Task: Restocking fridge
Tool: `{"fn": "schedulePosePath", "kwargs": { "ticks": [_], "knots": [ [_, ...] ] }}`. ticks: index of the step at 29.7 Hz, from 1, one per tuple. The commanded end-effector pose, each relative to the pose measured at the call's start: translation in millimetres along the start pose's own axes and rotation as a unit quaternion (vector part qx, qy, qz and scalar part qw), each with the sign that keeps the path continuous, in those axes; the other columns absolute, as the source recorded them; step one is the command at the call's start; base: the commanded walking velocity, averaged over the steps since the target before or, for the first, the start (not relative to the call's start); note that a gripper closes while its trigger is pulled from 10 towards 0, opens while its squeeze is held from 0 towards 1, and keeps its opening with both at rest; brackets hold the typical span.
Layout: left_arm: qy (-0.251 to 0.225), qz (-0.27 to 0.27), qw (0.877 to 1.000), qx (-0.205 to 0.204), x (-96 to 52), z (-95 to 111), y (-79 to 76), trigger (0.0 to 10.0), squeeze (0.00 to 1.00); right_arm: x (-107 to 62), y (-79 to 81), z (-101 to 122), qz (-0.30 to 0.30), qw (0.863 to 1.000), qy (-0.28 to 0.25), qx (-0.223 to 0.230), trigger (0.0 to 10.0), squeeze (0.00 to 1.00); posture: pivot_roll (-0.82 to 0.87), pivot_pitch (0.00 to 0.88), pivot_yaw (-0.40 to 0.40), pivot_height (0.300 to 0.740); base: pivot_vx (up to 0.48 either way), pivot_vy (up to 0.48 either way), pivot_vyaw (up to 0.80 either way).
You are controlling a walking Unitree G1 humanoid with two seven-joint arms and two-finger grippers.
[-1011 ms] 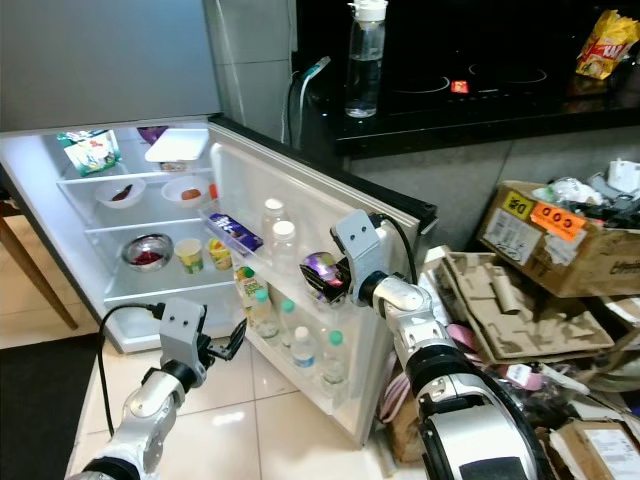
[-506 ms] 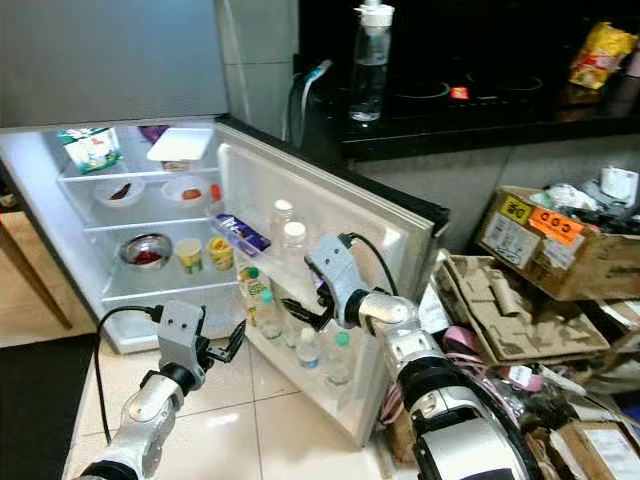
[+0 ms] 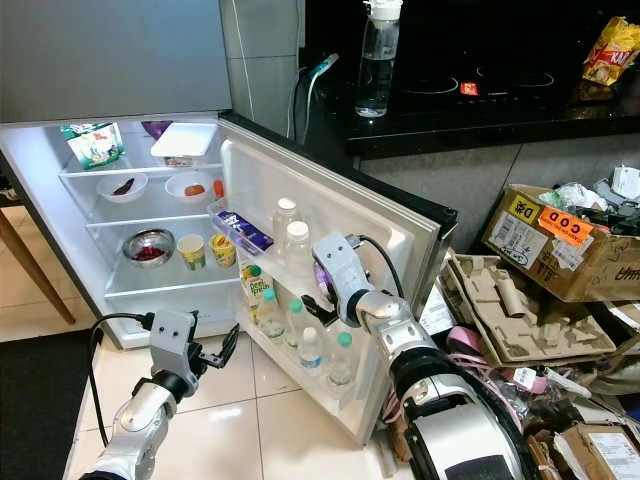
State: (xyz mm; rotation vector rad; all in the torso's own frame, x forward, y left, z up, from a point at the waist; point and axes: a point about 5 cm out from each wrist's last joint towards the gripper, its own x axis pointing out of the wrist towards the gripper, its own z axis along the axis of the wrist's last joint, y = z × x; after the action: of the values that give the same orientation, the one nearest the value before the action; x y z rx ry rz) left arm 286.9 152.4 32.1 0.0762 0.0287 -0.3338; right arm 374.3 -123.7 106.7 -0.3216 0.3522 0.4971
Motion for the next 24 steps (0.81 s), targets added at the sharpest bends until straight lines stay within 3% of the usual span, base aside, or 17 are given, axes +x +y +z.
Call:
{"fn": "schedulePosePath", "kwargs": {
  "ticks": [1, 8, 10, 12, 17, 24],
  "knots": [
    [0.006, -0.004, 1.000, 0.016, -5.5, -3, 2.5, 10.0, 0.00, -1.0, -6.6, 3, -0.019, 1.000, 0.004, 0.007, 10.0, 0.00, -0.12, 0.000, -0.019, 0.740, 0.000, 0.000, 0.00],
    [-0.003, -0.014, 1.000, 0.014, -3.7, -2, -6.0, 10.0, 0.00, -0.7, -13.0, 2, -0.067, 0.997, 0.017, 0.044, 10.0, 0.00, -0.12, 0.005, -0.023, 0.740, 0.000, 0.000, 0.00],
    [-0.011, -0.019, 1.000, 0.014, -2.1, 1, -10.3, 10.0, 0.00, 1.2, -13.0, 7, -0.079, 0.990, -0.001, 0.119, 10.0, 0.00, -0.12, 0.018, -0.025, 0.740, 0.000, 0.000, 0.00],
    [-0.014, -0.021, 1.000, 0.014, -2.1, 1, -11.1, 10.0, 0.00, 2.1, -12.4, 9, -0.079, 0.987, -0.005, 0.137, 10.0, 0.00, -0.12, 0.026, -0.025, 0.740, 0.000, 0.000, 0.00],
    [-0.016, -0.022, 1.000, 0.015, -2.4, 2, -11.4, 10.0, 0.00, 2.7, -11.7, 10, -0.080, 0.987, -0.003, 0.139, 10.0, 0.00, -0.12, 0.027, -0.026, 0.740, 0.000, 0.000, 0.00],
    [-0.041, -0.022, 0.999, 0.021, -6.4, 9, -10.5, 10.0, 0.00, 7.6, 1.3, 7, -0.052, 0.990, 0.028, 0.125, 10.0, 0.00, -0.09, 0.079, -0.037, 0.740, 0.000, 0.000, 0.00]
  ]
}}
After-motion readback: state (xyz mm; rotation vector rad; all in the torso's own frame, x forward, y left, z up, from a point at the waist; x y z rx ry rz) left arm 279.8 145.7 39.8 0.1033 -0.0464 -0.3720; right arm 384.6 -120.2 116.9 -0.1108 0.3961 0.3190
